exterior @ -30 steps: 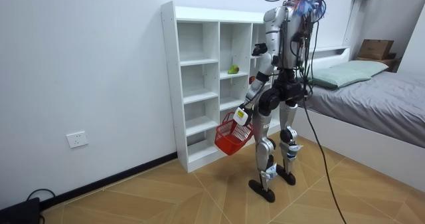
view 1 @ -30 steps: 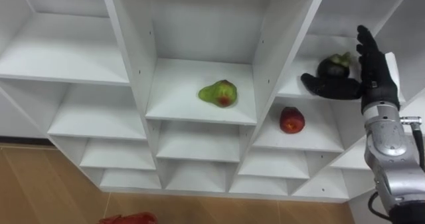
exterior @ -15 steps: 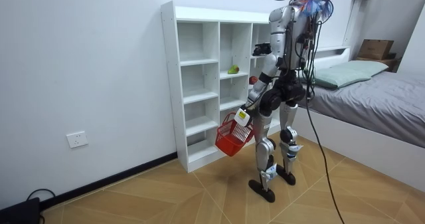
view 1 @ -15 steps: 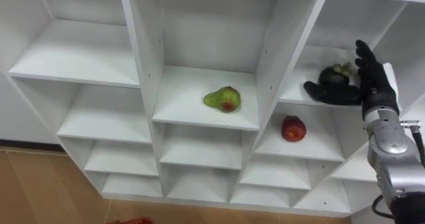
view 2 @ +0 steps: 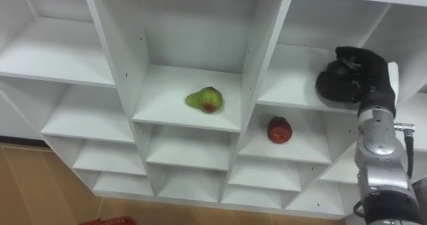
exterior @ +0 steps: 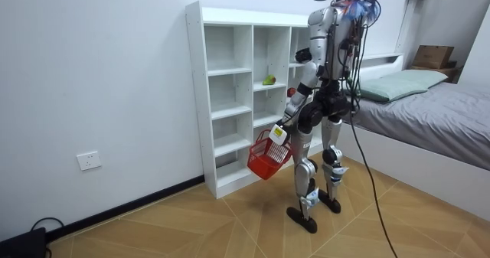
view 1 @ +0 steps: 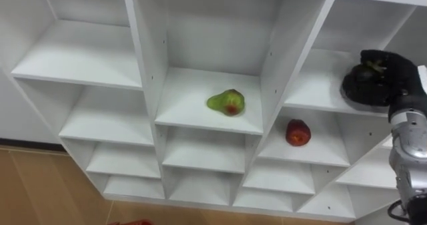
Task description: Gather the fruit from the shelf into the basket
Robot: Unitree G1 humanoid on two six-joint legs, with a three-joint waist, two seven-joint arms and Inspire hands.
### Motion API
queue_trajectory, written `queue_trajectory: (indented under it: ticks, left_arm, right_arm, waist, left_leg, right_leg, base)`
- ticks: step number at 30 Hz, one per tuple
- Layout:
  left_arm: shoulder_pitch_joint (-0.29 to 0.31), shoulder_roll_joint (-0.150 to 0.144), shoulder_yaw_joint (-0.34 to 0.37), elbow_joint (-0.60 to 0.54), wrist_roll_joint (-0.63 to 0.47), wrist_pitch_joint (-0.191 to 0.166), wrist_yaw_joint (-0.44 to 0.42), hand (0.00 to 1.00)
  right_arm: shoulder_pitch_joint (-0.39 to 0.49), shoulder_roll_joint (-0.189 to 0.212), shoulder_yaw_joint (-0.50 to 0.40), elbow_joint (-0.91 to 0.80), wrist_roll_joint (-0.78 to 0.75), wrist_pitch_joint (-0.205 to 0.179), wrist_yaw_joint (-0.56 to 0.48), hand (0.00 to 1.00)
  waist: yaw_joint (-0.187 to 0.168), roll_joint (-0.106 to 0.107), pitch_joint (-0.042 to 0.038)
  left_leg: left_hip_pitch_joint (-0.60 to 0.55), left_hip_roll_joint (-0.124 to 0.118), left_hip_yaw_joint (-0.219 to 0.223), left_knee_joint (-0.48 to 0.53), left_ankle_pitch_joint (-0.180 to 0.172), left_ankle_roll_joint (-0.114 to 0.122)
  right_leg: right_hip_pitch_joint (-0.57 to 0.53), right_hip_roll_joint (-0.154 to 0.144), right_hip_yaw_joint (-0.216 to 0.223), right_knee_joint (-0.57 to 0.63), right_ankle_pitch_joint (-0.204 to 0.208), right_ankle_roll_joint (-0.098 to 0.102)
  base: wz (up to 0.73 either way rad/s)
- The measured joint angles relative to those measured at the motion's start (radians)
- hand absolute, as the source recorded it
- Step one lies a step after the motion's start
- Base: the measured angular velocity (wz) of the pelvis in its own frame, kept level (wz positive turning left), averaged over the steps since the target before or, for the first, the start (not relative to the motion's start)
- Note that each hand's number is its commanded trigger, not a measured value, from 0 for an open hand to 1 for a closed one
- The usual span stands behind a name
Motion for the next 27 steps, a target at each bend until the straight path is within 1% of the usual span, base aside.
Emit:
queue_trajectory:
  ticks: [6,14,16,18,22,23,25,27]
  left_arm:
    - [0.003,0.000,0.000,0.000,0.000,0.000,0.000,1.00]
    - [0.003,0.000,0.001,0.000,0.000,0.000,-0.002,1.00]
    - [0.002,0.001,0.001,0.000,-0.001,0.000,-0.002,1.00]
    - [0.002,0.001,0.001,0.000,-0.002,0.000,-0.001,1.00]
    - [0.000,0.002,-0.001,0.000,-0.002,0.000,0.000,1.00]
    - [-0.001,0.002,-0.001,0.000,-0.001,0.000,0.000,1.00]
    - [-0.002,0.002,-0.003,-0.003,0.000,-0.001,0.001,1.00]
    - [0.002,0.002,-0.004,-0.006,-0.001,-0.006,0.001,1.00]
  right_arm:
    - [0.005,0.003,-0.006,-0.010,-0.001,0.001,0.003,1.00]
    - [0.005,0.006,-0.006,-0.017,-0.001,0.008,0.006,1.00]
    - [0.014,0.009,-0.003,-0.038,-0.001,0.016,0.006,1.00]
    - [0.023,0.010,0.006,-0.054,0.000,0.017,0.005,1.00]
    - [0.030,0.016,0.029,-0.096,0.008,0.044,0.005,1.00]
    - [0.039,0.019,0.030,-0.110,0.017,0.047,0.006,1.00]
    - [0.116,0.036,0.032,-0.219,0.057,0.053,0.007,1.00]
    - [0.172,0.051,0.033,-0.304,0.056,0.055,0.017,1.00]
  waist:
    - [0.000,0.003,0.0020]
    - [0.001,0.001,0.0016]
    - [0.001,-0.002,0.0012]
    - [0.002,-0.004,0.0007]
    - [0.000,-0.007,0.0007]
    - [0.000,-0.007,0.0007]
    - [0.000,-0.007,0.0001]
    - [-0.002,-0.003,0.0001]
  left_leg:
    - [0.001,0.001,0.000,-0.010,0.000,0.000]
    - [0.001,0.001,0.001,-0.011,0.000,0.000]
    - [0.002,0.001,0.003,-0.011,0.000,0.000]
    - [0.004,0.001,0.005,-0.013,0.000,0.000]
    - [0.009,0.002,0.022,-0.015,0.000,0.000]
    - [0.008,0.002,0.023,-0.015,0.000,0.000]
    - [0.005,0.003,0.023,-0.015,0.000,0.000]
    - [0.001,0.003,0.023,-0.015,0.000,0.000]
  right_leg:
    - [0.000,0.001,0.000,0.001,0.000,0.000]
    - [-0.001,0.001,0.002,0.001,0.000,0.000]
    - [-0.003,0.001,0.006,0.001,0.000,0.000]
    - [-0.004,0.002,0.011,0.001,0.000,0.000]
    - [-0.013,0.003,0.031,0.003,0.000,0.000]
    - [-0.014,0.003,0.032,0.003,0.000,0.000]
    - [-0.014,0.004,0.031,0.004,0.000,0.000]
    - [-0.017,0.004,0.031,0.005,0.000,0.000]
  base:
    - [0.00]
    - [0.00]
    - [-0.04]
    - [-0.08]
    - [-0.12]
    - [-0.06]
    - [0.00]
    - [0.00]
